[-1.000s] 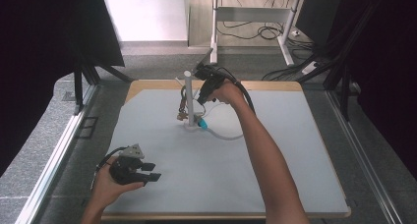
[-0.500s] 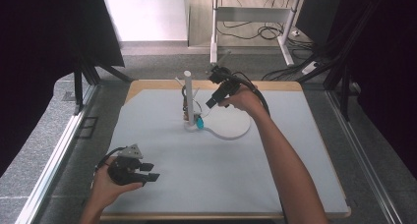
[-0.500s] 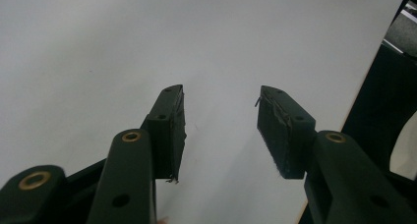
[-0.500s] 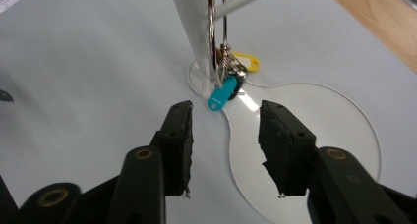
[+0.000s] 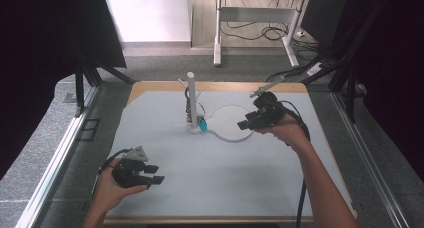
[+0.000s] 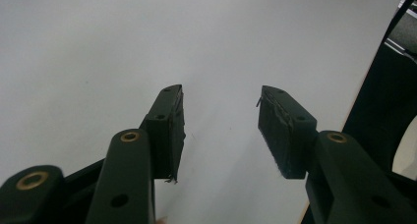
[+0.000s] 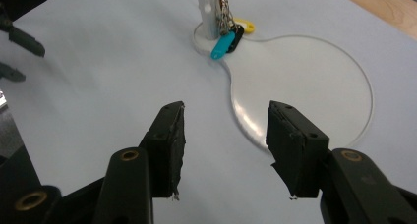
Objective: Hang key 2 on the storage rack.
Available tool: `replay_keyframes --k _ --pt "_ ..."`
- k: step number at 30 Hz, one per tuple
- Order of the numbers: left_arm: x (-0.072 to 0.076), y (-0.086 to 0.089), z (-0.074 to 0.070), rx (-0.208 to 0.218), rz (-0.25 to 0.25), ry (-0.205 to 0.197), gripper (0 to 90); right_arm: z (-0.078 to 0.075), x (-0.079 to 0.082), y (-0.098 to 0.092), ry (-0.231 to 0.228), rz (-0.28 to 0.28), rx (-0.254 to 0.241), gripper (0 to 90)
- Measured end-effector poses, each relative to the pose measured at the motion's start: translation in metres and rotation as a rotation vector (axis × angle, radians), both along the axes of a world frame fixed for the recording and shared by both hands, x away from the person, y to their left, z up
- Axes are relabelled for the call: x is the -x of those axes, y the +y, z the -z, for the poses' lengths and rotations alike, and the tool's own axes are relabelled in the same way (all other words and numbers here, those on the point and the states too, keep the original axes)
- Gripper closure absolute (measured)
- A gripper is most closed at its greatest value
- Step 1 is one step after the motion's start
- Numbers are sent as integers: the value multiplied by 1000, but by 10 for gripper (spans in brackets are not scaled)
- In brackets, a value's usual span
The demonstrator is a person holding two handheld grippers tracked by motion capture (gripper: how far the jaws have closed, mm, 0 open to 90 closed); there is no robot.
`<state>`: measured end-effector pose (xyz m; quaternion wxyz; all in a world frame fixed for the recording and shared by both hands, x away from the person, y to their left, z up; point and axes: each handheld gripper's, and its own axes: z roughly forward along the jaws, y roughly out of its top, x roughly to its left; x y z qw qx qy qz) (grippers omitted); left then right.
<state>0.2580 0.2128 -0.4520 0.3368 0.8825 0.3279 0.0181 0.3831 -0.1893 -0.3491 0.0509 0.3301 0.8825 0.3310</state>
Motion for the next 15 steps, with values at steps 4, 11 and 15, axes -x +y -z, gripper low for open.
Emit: replay_keyframes --k 4,11,15 --pt "1 2 -2 2 0 -12 526 18 24 -26 -19 13 -49 484" --pt "-1 1 1 -7 -23 -4 517 57 58 -63 -38 38 -128 484" --pt "-1 1 2 -17 -24 -1 514 80 73 -77 -42 63 -132 484"
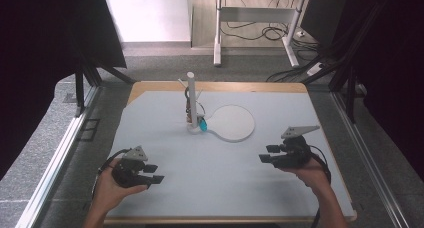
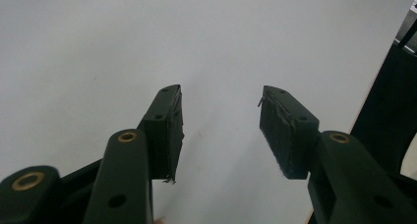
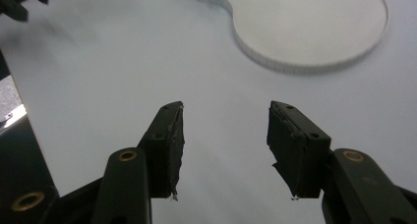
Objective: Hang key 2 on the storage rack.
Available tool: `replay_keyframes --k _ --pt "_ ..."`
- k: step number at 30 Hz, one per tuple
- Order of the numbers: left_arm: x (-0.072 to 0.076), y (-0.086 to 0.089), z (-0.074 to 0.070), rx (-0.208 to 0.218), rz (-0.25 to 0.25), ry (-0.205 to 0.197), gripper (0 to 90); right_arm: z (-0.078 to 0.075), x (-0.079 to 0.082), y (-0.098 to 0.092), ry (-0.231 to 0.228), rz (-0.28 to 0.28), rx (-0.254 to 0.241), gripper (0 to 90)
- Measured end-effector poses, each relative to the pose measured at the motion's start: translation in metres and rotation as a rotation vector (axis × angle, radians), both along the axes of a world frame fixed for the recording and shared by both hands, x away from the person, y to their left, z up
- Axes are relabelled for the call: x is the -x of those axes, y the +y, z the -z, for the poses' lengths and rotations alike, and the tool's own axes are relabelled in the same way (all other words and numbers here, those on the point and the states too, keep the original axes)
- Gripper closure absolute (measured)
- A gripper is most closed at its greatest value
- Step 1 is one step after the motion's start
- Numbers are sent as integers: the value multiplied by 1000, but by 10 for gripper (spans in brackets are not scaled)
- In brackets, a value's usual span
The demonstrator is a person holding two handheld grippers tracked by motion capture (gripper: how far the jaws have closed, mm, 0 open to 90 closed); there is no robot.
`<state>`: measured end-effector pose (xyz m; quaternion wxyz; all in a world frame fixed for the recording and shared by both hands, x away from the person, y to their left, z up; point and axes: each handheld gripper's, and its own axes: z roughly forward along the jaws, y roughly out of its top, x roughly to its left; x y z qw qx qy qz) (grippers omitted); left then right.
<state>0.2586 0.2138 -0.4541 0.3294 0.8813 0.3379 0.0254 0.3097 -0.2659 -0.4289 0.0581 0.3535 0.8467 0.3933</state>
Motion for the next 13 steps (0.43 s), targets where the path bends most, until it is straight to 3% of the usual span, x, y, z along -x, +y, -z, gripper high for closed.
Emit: replay_keyframes --k 2,6,8,13 --pt "0 0 0 3 -7 0 514 9 6 -5 -7 16 15 483" --pt "0 0 0 -4 -4 1 509 19 14 -13 -17 34 -13 481" --pt "0 0 0 -3 -6 -1 505 21 14 -14 -25 40 8 465" --pt "1 1 -1 9 -19 0 493 22 17 -19 -71 89 -26 429"
